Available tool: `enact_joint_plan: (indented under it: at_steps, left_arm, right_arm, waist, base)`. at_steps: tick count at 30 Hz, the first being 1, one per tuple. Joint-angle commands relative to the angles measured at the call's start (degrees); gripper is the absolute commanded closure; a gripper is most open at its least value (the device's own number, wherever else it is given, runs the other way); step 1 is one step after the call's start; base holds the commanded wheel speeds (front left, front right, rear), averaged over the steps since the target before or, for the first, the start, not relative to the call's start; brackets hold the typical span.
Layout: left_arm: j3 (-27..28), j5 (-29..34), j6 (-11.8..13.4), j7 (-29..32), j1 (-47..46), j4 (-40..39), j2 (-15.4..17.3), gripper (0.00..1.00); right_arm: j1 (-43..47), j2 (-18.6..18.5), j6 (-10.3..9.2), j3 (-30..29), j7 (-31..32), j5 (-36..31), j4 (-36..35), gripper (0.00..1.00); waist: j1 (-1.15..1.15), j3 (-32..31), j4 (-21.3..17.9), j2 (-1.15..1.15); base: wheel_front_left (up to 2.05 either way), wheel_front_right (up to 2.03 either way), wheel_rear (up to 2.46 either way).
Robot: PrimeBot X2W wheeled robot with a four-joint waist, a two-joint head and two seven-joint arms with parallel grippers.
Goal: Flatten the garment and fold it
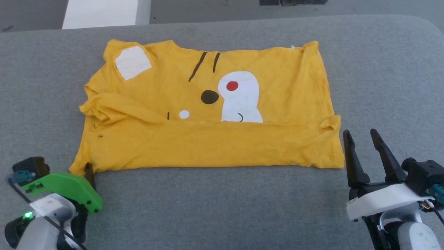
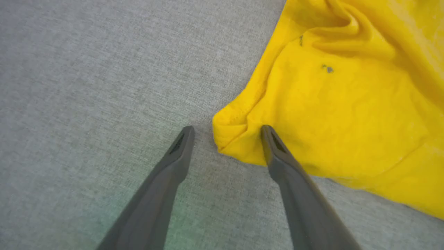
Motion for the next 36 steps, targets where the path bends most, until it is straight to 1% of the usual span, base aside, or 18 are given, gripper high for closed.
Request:
enact_joint_plan:
  at_steps: [1, 2, 3, 4, 5, 11, 13, 17, 20, 23, 26, 27, 28, 29, 30, 33, 36]
  left_arm:
    - [-0.06, -1.08, 0.55, 2.24, 1.16, 0.02, 0.23, 0.0]
    - [-0.21, -1.75, 0.63, 3.87, 1.34, -0.28, 0.26, 0.0]
    - [-0.41, -2.05, 0.59, 4.92, 1.48, -0.59, 0.44, 0.18]
    - [-0.56, -2.23, 0.52, 5.72, 1.62, -1.1, 0.71, 0.71]
    - [-0.58, -2.41, 0.42, 6.02, 1.71, -1.53, 0.81, 1.0]
    - [-1.65, -2.16, -0.33, 6.13, 2.22, -3.45, 1.02, 1.0]
    - [-1.9, -2.1, -0.61, 5.73, 2.14, -3.59, 0.86, 1.0]
    - [-2.57, -1.87, -1.15, 5.06, 1.65, -3.48, 0.58, 1.0]
    - [-3.21, -1.7, -1.81, 4.48, 1.02, -3.34, 0.32, 1.0]
    - [-3.73, -1.6, -2.35, 3.92, 0.4, -3.13, 0.0, 1.0]
    - [-4.25, -1.59, -2.87, 3.43, -0.15, -2.79, -0.36, 1.0]
    - [-4.38, -1.58, -3.01, 3.29, -0.3, -2.7, -0.46, 1.0]
    - [-4.54, -1.55, -3.17, 3.08, -0.5, -2.57, -0.58, 1.0]
    - [-4.65, -1.53, -3.3, 2.88, -0.68, -2.48, -0.68, 1.0]
    - [-4.8, -1.39, -3.47, 2.53, -0.89, -2.36, -0.73, 1.0]
    - [-5.13, -0.8, -4.01, 1.01, -1.39, -2.13, -0.79, 1.0]
    - [-4.89, 0.54, -4.57, -3.11, -1.89, -2.36, -0.8, 1.0]
  right_arm:
    - [-0.09, 0.07, -0.08, 0.14, -0.19, 0.39, 0.33, 0.0]
    - [-0.04, 0.07, -0.08, 0.24, -0.03, 0.32, 0.48, 0.0]
    - [-0.03, 0.08, -0.08, 0.33, 0.03, 0.3, 0.55, 0.0]
    - [0.0, 0.08, -0.08, 0.34, 0.12, 0.28, 0.67, 0.0]
    - [0.0, 0.08, -0.08, 0.35, 0.21, 0.12, 0.74, 0.0]
    - [-1.18, 0.08, -0.08, -1.49, -0.43, -1.36, 1.64, 0.0]
    - [-1.97, 0.08, -0.08, -2.6, 1.81, -1.09, 3.1, 0.0]
    - [-4.29, 0.08, -0.08, -3.16, 11.51, -0.42, 6.32, 0.0]
    - [-5.99, 0.08, -0.08, -3.59, 21.54, -1.1, 8.46, 0.0]
    - [-7.29, 0.08, -0.08, -4.35, 30.51, -2.79, 8.78, 0.0]
    - [-7.99, 0.08, -0.08, -4.6, 39.42, -3.01, 7.97, 0.0]
    - [-8.03, 0.08, -0.08, -4.61, 41.78, -3.06, 7.52, 0.19]
    - [-7.99, 0.08, -0.08, -4.53, 44.42, -3.05, 6.8, 0.63]
    - [-7.94, 0.08, -0.08, -4.6, 46.16, -3.02, 6.12, 0.75]
    - [-7.9, 0.08, -0.08, -4.77, 47.73, -3.13, 5.11, 1.0]
    - [-7.72, 0.08, -0.08, -5.27, 49.11, -3.4, 2.58, 1.0]
    - [-7.73, 0.08, -0.08, -5.88, 44.94, -3.16, -0.39, 1.0]
  waist:
    - [0.0, 0.54, -1.1, 0.0]
    - [0.0, 0.59, -1.27, 0.0]
    - [0.0, 0.62, -1.38, 0.0]
    - [0.0, 0.64, -1.5, 0.0]
    - [0.0, 0.65, -1.55, 0.0]
    - [0.0, 0.67, -0.74, 0.0]
    - [0.0, 0.7, -0.28, 0.0]
    - [0.0, 0.89, 0.78, 0.0]
    - [0.0, 1.28, 1.6, 0.0]
    - [0.0, 1.82, 2.3, 0.0]
    - [0.0, 2.39, 2.85, 0.0]
    - [0.0, 2.58, 2.98, 0.0]
    - [0.0, 2.76, 3.15, 0.0]
    - [0.0, 2.9, 3.28, 0.0]
    - [0.0, 3.03, 3.42, 0.0]
    - [0.0, 3.01, 3.75, 0.0]
    - [0.0, 2.1, 4.02, 0.0]
  base:
    - [0.0, 0.0, 0.0]
    - [0.0, 0.0, 0.0]
    - [0.0, 0.0, 0.0]
    - [0.0, 0.0, 0.0]
    - [0.0, 0.0, 0.0]
    - [0.0, 0.0, 0.0]
    - [0.0, 0.0, 0.0]
    - [0.0, 0.0, 0.0]
    - [0.0, 0.0, 0.0]
    - [0.0, 0.0, 0.0]
    - [0.0, 0.0, 0.0]
    - [0.0, 0.0, 0.0]
    - [0.0, 0.0, 0.0]
    - [0.0, 0.0, 0.0]
    - [0.0, 0.0, 0.0]
    - [0.0, 0.0, 0.0]
    - [0.0, 0.0, 0.0]
